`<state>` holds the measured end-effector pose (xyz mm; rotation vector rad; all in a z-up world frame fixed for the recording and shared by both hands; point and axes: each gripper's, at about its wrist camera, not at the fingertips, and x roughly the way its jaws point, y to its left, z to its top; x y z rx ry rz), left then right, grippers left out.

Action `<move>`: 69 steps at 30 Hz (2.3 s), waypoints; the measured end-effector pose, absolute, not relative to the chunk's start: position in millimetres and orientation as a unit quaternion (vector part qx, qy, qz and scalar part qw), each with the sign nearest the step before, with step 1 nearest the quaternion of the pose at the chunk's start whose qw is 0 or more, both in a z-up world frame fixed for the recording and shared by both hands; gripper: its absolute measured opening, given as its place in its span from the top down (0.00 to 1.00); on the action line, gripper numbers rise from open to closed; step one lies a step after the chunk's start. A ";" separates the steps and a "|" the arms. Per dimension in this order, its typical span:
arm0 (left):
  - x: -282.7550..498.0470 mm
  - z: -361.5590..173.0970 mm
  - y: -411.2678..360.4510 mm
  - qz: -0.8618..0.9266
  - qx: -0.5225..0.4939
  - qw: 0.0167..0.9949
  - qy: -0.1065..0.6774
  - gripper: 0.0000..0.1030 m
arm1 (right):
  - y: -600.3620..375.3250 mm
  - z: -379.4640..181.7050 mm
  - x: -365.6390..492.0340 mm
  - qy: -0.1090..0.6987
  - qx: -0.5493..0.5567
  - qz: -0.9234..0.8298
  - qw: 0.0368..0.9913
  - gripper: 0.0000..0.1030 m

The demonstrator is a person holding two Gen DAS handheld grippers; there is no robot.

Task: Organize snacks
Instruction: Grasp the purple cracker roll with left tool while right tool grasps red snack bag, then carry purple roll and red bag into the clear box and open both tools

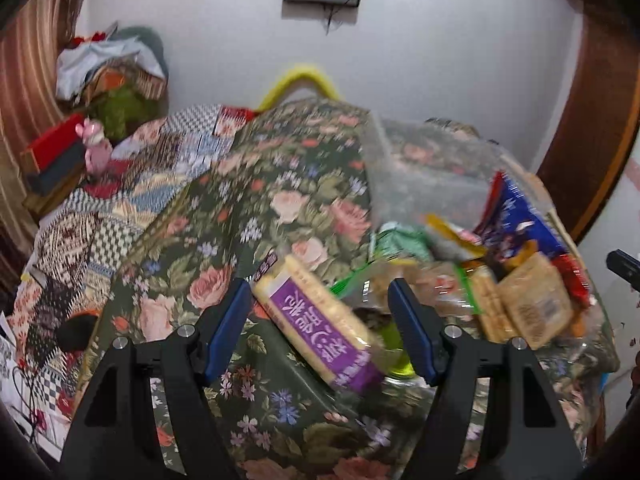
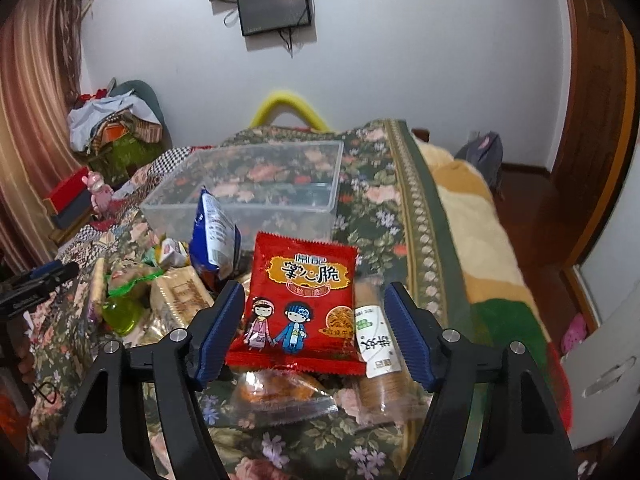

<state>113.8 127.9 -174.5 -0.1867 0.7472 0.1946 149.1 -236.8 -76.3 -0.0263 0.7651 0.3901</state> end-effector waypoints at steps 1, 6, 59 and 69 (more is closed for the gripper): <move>117.2 -180.5 130.6 0.096 -0.096 0.919 0.370 0.31 | -236.0 -78.7 152.1 0.377 -0.011 0.192 0.906 0.33; 127.9 -202.8 140.6 0.091 -0.118 0.907 0.394 0.40 | -226.9 -89.2 163.9 0.401 -0.001 0.206 0.893 0.33; 128.5 -156.8 126.3 0.077 -0.060 0.933 0.347 1.00 | -221.9 -66.3 173.5 0.371 0.020 0.210 0.904 0.38; 136.6 -205.7 124.0 0.069 -0.081 0.895 0.433 0.49 | -217.8 -72.1 170.5 0.374 0.033 0.222 0.900 0.38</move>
